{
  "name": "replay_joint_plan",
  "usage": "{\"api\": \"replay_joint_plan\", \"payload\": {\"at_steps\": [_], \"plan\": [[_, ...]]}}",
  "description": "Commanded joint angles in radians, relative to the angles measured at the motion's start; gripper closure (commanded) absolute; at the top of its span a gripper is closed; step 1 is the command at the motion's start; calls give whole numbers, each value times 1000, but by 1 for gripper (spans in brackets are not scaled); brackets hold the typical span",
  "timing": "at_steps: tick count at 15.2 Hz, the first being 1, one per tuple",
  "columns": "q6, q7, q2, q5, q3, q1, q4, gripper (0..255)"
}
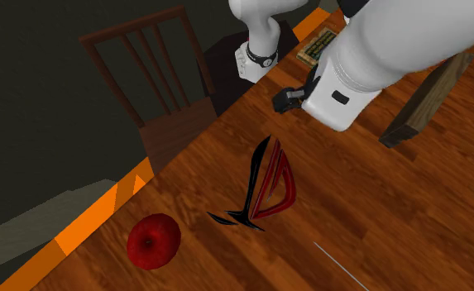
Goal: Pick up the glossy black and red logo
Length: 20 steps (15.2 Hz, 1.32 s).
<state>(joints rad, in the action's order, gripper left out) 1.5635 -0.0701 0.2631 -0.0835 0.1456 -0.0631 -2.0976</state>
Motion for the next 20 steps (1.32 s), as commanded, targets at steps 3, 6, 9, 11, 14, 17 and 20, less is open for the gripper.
{"api": "replay_joint_plan", "payload": {"at_steps": [3,6,9,11,14,17,20], "plan": [[2,-23,-166,14,41,-27,148,0],[-12,-39,-289,34,67,-49,272,0],[-37,-56,-416,59,89,-76,410,0],[-62,-66,-504,79,102,-98,512,0],[-113,-79,-644,112,117,-138,687,0],[-93,-79,-662,116,116,-143,683,0],[-54,-78,-665,117,116,-142,647,0]]}}
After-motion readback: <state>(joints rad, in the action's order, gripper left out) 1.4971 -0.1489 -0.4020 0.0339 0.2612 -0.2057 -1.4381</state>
